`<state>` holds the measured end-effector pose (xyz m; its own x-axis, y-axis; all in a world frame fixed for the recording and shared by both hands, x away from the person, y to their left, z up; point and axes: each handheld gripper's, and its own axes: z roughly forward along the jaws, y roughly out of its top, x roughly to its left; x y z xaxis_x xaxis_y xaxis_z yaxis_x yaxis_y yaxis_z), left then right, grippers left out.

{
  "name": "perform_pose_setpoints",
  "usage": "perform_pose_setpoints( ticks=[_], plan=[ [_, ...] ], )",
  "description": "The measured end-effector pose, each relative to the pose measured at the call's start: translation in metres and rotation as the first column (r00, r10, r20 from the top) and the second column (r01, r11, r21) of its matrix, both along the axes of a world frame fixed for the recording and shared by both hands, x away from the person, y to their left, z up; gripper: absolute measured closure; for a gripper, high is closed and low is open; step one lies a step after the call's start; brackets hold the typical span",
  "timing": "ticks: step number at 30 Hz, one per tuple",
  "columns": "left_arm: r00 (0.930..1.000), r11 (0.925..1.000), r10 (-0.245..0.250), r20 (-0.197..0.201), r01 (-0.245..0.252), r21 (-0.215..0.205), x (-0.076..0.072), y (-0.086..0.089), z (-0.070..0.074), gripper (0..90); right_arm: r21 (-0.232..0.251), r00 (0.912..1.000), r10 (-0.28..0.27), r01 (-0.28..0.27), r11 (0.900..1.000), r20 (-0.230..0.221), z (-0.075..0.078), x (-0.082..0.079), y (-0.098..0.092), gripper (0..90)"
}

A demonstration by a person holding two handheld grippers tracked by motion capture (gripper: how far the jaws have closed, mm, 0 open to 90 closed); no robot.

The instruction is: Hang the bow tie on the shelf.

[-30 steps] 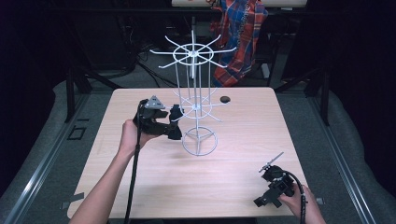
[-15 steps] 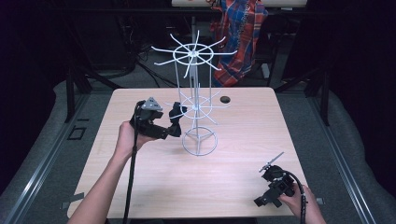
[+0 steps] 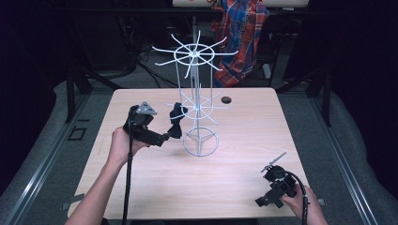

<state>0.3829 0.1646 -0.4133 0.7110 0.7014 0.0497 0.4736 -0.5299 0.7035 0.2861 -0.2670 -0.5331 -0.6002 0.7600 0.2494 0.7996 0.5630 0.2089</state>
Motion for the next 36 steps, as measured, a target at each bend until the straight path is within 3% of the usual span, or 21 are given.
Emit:
perform_pose_setpoints(
  ticks=[2,6,11,13,14,19,29,30,32,34,36],
  plan=[
    [0.9999,0.9999,0.01,-0.008,-0.01,-0.001,-0.003,0.001,0.0,1.7,-0.028,0.9999,0.015,-0.015,0.999,0.006,0.001,0.001,-0.001,6.0],
    [0.9996,0.9988,0.021,-0.019,-0.02,0.045,-0.012,0.004,-0.004,0.5,-0.019,0.9999,0.014,-0.014,1.0,0.002,0.001,0.0,0.0,5.9],
    [0.9986,0.9957,0.041,-0.035,-0.038,0.085,-0.024,0.01,-0.01,0.4,-0.042,0.9993,0.038,-0.038,0.998,0.0,0.002,0.002,-0.001,5.9],
    [0.9982,0.9951,0.048,-0.037,-0.045,0.088,-0.029,0.012,-0.012,0.4,-0.034,0.9994,0.034,-0.034,0.999,-0.001,0.002,0.001,0.0,5.9],
    [0.9979,0.9947,0.053,-0.037,-0.049,0.091,-0.031,0.014,-0.013,0.3,-0.013,0.9999,0.005,-0.004,1.0,0.011,0.0,-0.001,0.001,6.0],
    [0.9962,0.9909,0.074,-0.045,-0.068,0.116,-0.042,0.021,-0.022,0.3,-0.046,0.9988,0.048,-0.048,0.998,-0.009,0.002,0.002,0.0,6.0],
    [0.9909,0.9826,0.097,-0.093,-0.081,0.167,-0.056,0.033,-0.043,0.3,-0.039,0.9992,0.039,-0.039,0.998,-0.001,0.002,0.001,0.001,5.9],
    [0.9902,0.9818,0.1,-0.097,-0.082,0.171,-0.058,0.034,-0.045,0.3,-0.031,0.9997,0.015,-0.014,0.999,0.021,0.001,-0.001,0.002,5.9],
    [0.9893,0.9804,0.102,-0.104,-0.083,0.179,-0.06,0.036,-0.049,0.3,-0.049,0.9989,0.047,-0.047,0.998,0.007,0.003,0.001,0.0,5.9],
    [0.9874,0.9798,0.107,-0.117,-0.085,0.181,-0.062,0.039,-0.052,0.3,-0.029,0.9997,0.023,-0.022,0.999,0.01,0.002,0.0,0.001,5.9],
    [0.9857,0.9788,0.113,-0.125,-0.089,0.185,-0.064,0.041,-0.056,0.3,-0.041,0.9995,0.023,-0.022,0.999,0.023,0.002,0.0,0.002,5.9]
  ],
)
